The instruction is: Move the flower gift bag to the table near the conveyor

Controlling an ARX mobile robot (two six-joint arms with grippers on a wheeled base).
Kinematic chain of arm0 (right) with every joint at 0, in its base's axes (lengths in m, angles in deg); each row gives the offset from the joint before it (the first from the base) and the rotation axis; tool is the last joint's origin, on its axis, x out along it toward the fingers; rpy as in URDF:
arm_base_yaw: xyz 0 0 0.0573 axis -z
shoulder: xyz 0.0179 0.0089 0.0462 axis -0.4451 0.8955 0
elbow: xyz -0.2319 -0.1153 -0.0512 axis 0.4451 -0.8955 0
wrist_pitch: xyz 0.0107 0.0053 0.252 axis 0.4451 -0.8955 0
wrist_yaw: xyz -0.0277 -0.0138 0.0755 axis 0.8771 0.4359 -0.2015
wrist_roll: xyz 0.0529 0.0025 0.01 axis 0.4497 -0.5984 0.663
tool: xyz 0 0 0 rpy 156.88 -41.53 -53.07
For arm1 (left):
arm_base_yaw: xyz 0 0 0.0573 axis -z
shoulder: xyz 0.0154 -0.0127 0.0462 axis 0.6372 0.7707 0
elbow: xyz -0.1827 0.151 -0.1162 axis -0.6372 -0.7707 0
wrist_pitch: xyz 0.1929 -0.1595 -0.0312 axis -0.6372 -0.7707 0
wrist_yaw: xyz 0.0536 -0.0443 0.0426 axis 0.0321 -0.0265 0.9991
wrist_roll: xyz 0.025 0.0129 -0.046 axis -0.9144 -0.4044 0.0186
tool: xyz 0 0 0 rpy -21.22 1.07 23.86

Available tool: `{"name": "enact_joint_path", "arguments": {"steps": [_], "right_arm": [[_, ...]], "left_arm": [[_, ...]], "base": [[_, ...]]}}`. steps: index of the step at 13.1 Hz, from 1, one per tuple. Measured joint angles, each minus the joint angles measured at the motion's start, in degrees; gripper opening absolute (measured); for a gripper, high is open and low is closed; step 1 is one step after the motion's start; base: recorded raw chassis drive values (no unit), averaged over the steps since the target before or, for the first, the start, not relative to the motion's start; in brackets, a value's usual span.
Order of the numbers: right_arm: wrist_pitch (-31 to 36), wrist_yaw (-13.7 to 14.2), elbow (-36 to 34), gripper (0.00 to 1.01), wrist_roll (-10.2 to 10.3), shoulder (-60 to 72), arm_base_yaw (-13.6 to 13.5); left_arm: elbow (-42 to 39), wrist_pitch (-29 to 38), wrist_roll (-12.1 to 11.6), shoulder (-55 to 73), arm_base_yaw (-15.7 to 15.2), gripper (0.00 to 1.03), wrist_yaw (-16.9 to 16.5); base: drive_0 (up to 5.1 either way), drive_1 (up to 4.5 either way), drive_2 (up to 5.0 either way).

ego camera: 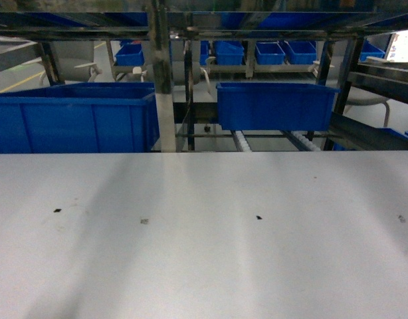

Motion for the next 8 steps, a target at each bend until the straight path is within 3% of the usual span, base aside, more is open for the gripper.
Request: {"name": "enact_joint_path", "arguments": {"steps": [5, 8], "right_arm": [[0.2, 0.0, 0.0, 0.02, 0.0, 0.0, 0.0], [0.0, -0.3, 0.0, 0.02, 0.0, 0.0, 0.0]], "left_arm": [[0.0, 0.1, 0.0, 0.0, 0.0, 0.02, 0.0], [0.0, 0.1, 0.0, 0.0, -0.2, 0.02, 0.2]], "base": [[-4.2, 3.20, 1.2], [0.0, 0.00, 0.0]]}}
